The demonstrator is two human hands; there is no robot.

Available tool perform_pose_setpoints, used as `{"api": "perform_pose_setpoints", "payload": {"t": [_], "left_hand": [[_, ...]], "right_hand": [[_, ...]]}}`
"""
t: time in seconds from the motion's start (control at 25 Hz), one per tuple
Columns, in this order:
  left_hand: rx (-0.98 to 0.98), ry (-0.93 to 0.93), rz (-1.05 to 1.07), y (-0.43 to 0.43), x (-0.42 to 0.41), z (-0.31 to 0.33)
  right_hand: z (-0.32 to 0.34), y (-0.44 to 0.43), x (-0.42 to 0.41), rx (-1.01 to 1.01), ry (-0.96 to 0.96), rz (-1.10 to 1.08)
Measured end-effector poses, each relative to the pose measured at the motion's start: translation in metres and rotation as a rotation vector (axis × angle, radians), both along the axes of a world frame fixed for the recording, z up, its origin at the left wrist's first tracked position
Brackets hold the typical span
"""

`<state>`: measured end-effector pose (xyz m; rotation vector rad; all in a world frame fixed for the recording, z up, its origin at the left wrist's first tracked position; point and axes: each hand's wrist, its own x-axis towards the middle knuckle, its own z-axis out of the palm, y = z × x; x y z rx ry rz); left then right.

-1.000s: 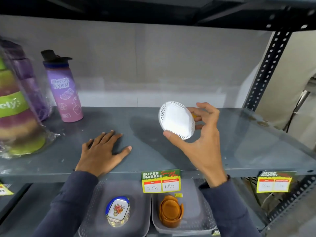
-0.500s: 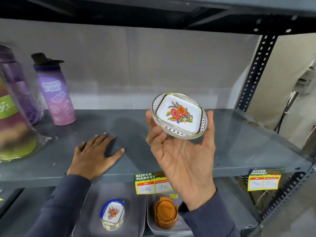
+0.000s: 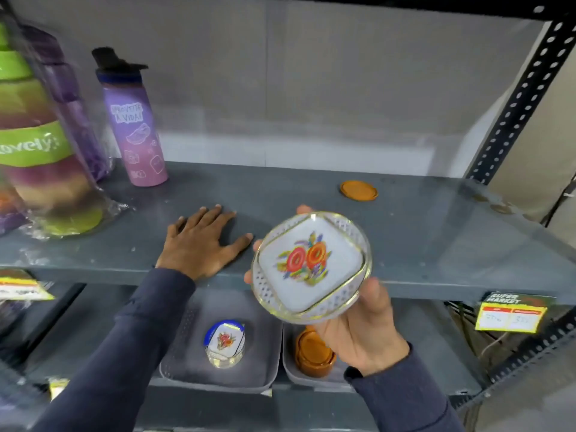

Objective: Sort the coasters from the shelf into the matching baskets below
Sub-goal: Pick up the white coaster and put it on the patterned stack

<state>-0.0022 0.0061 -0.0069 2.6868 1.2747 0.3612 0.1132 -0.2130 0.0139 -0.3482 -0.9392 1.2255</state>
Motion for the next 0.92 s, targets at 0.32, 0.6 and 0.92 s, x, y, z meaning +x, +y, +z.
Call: {"api": "perform_pose_setpoints", "payload": {"t": [0.32,0.6,0.92], "left_hand": [[0.035,-0.016,0.012,0.003,0.001,-0.006],[0.034,-0.043,0.016,0.005,0.001,-0.007],[0.041,-0.054,0.012,0.005,0.0,-0.005]], "right_hand": [[-0.147,0.001,-0.025,-0.412,-0.437,-0.185],[-0.263,0.051,-0.026,-0.707,-0.762,-0.495],[-0.293,0.104,-0.042,-0.927,-0.949,-0.507]]}}
